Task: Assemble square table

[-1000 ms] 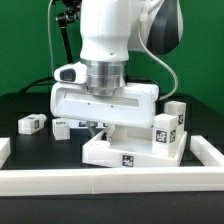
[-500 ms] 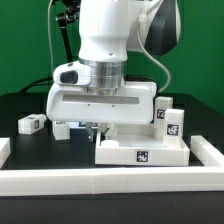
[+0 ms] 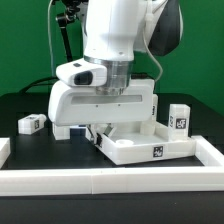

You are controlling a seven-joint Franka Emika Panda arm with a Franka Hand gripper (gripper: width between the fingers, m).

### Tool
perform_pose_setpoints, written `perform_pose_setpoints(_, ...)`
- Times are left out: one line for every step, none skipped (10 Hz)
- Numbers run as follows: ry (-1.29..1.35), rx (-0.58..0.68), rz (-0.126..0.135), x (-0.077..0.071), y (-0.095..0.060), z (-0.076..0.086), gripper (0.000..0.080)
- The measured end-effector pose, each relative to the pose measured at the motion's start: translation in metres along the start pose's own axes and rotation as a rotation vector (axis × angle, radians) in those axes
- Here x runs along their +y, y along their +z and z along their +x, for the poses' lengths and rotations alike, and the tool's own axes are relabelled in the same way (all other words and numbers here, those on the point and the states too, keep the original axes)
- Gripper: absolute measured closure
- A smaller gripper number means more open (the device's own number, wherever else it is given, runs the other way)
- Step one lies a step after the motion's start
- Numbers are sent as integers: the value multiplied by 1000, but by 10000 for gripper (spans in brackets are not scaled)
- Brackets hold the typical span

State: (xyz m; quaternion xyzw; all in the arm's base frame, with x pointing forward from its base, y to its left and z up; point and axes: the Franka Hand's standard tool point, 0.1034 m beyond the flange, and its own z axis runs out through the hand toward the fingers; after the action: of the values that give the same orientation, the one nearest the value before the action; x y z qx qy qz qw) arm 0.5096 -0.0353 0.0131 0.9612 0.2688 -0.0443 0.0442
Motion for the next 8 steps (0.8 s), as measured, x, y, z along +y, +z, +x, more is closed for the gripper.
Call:
perform_pose_setpoints(-53,1,1,1,0,1,739)
perform_pose_setpoints(-77,-1,0,1,1,0,739)
perform_pose_setpoints(-159,-7,-6,3,1,-2,739)
perform_pose_setpoints(-216,-12,-9,5,1,-3,739)
perform_pose_setpoints(-241,-16,-13,6,2,-3,739)
perform_pose_setpoints(-350,-25,-25,6,1,0,739)
perform_pose_setpoints(-449,-34,-40,6,-1,9,740)
perform_pose_setpoints(-539,-35,-56,5,-2,20,740)
